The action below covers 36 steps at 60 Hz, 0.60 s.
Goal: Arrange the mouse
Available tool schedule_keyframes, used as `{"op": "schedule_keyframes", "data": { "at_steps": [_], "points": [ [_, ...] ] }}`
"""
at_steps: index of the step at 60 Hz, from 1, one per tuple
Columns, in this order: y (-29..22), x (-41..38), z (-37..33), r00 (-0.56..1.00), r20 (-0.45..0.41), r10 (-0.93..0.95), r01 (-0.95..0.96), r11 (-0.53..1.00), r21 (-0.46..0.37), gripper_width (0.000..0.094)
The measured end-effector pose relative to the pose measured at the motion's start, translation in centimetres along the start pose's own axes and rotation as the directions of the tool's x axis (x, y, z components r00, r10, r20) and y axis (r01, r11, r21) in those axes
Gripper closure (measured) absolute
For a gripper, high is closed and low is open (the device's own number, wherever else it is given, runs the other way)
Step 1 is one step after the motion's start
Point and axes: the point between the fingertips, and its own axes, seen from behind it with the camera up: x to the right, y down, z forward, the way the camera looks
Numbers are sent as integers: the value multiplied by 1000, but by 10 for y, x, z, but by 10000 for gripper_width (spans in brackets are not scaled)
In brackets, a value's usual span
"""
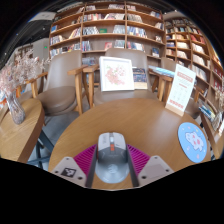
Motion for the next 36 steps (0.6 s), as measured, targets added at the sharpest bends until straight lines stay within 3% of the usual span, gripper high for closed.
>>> {"op": "schedule_keyframes", "data": {
  "at_steps": [1, 7, 17, 26, 36],
  "points": [
    [-1, 0, 1, 1000, 4, -5, 5, 1000, 1, 446],
    [-3, 2, -1, 1000, 25, -7, 7, 1000, -8, 478],
    [-51, 26, -41, 995, 66, -81, 73, 991, 111, 478],
    [-80, 116, -69, 995, 53, -81, 72, 984, 165, 478],
    [-78, 240, -56, 999, -44, -28, 35, 988, 150, 478]
  ]
}}
